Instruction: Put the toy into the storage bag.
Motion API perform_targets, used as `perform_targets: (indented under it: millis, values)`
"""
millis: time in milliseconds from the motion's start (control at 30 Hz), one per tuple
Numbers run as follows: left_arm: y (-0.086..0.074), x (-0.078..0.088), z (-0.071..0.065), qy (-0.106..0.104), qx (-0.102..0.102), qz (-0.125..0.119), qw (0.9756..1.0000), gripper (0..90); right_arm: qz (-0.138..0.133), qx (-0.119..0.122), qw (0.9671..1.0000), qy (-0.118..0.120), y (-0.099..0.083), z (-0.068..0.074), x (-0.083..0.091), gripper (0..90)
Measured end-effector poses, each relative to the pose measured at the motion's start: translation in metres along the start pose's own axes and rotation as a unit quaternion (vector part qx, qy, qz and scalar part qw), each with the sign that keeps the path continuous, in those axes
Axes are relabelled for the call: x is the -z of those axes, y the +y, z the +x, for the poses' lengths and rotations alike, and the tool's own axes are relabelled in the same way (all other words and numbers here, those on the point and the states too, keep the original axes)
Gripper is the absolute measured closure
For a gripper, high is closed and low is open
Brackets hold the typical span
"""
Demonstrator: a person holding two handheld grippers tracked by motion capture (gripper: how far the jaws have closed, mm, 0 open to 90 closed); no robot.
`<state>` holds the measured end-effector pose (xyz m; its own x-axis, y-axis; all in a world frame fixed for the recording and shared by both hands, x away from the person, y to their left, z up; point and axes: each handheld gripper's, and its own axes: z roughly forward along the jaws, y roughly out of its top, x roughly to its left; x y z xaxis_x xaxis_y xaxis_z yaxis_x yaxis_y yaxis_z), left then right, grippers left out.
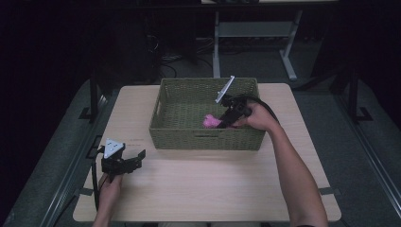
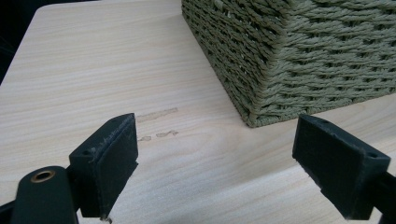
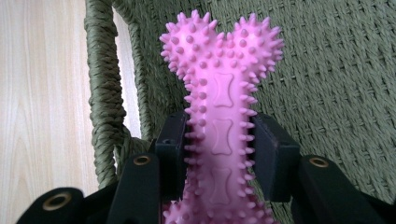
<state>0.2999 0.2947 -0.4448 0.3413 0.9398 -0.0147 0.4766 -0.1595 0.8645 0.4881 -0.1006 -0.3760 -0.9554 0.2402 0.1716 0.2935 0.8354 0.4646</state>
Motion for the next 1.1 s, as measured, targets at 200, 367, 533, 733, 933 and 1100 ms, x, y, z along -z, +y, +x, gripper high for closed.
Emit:
perform_targets:
  millis: [200, 367, 533, 733, 933, 1100]
  values:
    - [0.0, 0.0, 0.001, 0.002, 0.001, 0.0, 1.0, 13.7, 0.0, -0.004, 1.0, 0.0, -0.002, -0.001, 0.0, 57.7]
    - [0.0, 0.0, 0.001, 0.003, 0.001, 0.001, 1.0, 13.7, -0.007, -0.015, 0.9998, 0.006, -0.004, -0.003, -0.001, 55.3]
    - [0.0, 0.0, 0.001, 0.003, -0.002, 0.003, 1.0, 13.7, -0.021, -0.016, 0.9997, 0.001, -0.005, 0.0, 0.006, 53.4]
    - [-0.001, 0.0, 0.001, 0.002, -0.001, 0.004, 1.0, 13.7, -0.034, -0.018, 0.9992, -0.008, -0.005, 0.005, 0.018, 52.2]
    - [0.0, 0.001, 0.002, 0.006, 0.001, 0.002, 1.0, 13.7, -0.046, -0.018, 0.9986, -0.019, -0.004, 0.013, 0.032, 50.2]
    - [0.0, 0.002, 0.002, 0.004, 0.001, -0.001, 1.0, 13.7, -0.055, -0.016, 0.998, -0.026, -0.004, 0.02, 0.042, 48.2]
